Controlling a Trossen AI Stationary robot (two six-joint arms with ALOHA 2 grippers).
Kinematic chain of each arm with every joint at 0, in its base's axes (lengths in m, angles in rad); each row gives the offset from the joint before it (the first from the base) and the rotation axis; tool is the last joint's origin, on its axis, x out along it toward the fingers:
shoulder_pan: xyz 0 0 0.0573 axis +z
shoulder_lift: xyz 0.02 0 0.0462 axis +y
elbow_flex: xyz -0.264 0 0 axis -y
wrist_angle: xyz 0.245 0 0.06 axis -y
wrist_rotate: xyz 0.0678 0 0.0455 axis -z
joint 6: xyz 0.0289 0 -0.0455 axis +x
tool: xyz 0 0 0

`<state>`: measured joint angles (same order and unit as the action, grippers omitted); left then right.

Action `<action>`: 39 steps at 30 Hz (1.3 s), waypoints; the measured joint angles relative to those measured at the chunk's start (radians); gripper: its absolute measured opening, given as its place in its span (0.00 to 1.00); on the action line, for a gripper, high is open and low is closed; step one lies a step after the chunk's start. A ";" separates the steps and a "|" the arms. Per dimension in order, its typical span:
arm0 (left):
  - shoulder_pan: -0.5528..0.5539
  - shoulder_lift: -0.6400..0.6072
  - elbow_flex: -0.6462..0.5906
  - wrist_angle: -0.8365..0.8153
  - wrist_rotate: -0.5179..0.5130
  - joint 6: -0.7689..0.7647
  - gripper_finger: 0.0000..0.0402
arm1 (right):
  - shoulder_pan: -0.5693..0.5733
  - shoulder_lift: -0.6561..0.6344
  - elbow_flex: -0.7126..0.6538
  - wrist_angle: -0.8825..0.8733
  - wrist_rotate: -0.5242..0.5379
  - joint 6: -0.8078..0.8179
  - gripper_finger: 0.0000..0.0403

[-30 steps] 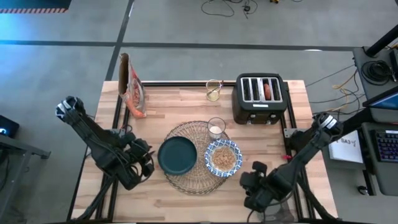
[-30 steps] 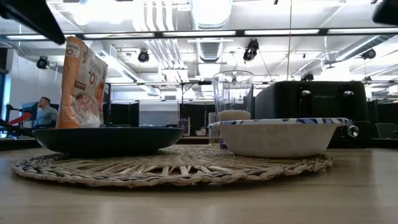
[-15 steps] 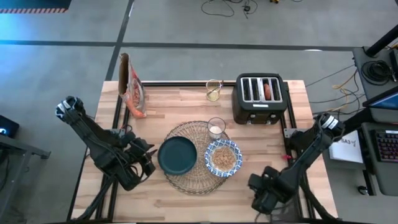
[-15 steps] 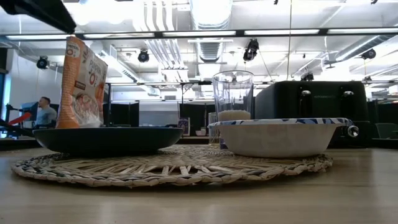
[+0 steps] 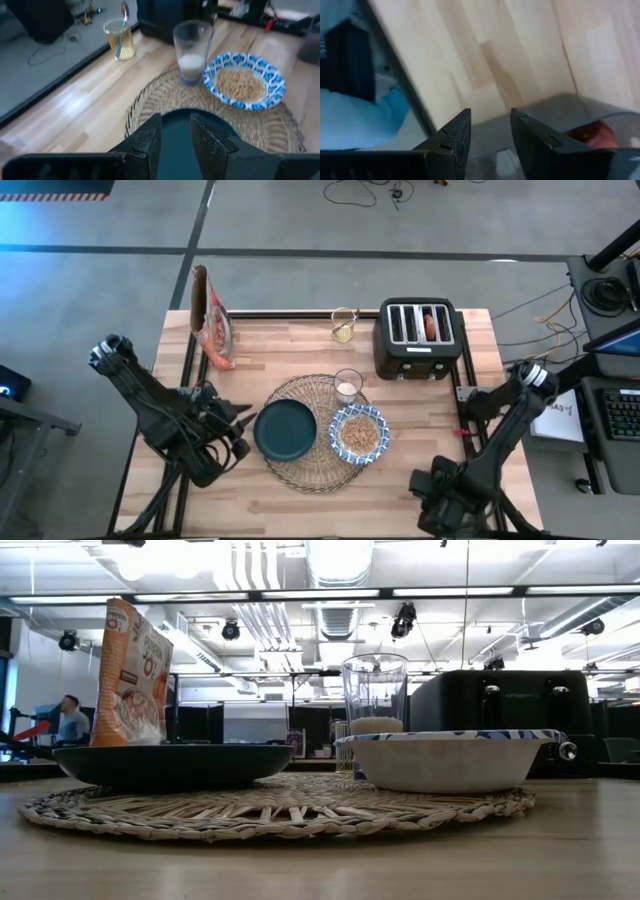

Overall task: Arrange a breakfast setting
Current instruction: Move the black bin to the bottom right of the table, then put the toasted bagel on the green plate

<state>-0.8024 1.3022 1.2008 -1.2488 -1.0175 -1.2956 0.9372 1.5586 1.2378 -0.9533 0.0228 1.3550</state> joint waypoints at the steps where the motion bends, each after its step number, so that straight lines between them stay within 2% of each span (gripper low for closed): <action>1: 0.000 0.000 0.008 -0.001 -0.014 0.010 0.22 | 0.000 -0.010 0.017 -0.015 0.015 -0.011 0.32; 6: 0.000 0.000 0.031 -0.003 -0.043 0.040 0.22 | -0.001 -0.078 0.054 -0.142 0.131 -0.007 0.32; 9: 0.000 0.000 0.031 -0.009 -0.043 0.040 0.22 | -0.023 -0.128 0.052 -0.219 0.167 -0.020 0.34; 12: 0.000 -0.001 0.029 -0.017 -0.042 0.033 0.22 | -0.076 -0.180 0.051 -0.280 0.216 -0.099 0.38; 15: 0.001 -0.001 0.029 -0.016 -0.042 0.031 0.22 | -0.162 -0.239 0.051 -0.315 0.285 -0.243 0.43; 18: 0.001 -0.001 0.029 -0.016 -0.042 0.030 0.22 | -0.279 -0.303 0.050 -0.372 0.377 -0.353 0.48; 21: 0.001 -0.001 0.029 -0.017 -0.040 0.030 0.22 | -0.415 -0.370 0.050 -0.456 0.469 -0.371 0.50; 27: 0.001 0.013 0.027 -0.025 -0.013 0.030 0.22 | -0.711 -0.509 0.032 -0.463 0.535 -0.390 0.50; 34: 0.008 0.021 0.027 -0.026 -0.040 -0.009 0.22 | -1.092 -0.619 -0.056 -0.435 0.515 -0.550 0.50; 39: 0.007 0.041 0.026 -0.008 -0.040 -0.017 0.22 | -1.281 -0.658 -0.134 -0.302 0.372 -0.748 0.50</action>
<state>-0.7952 1.3431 1.2268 -1.2570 -1.0579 -1.3122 -0.3439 0.9005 1.1038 -1.2552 0.3950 0.6075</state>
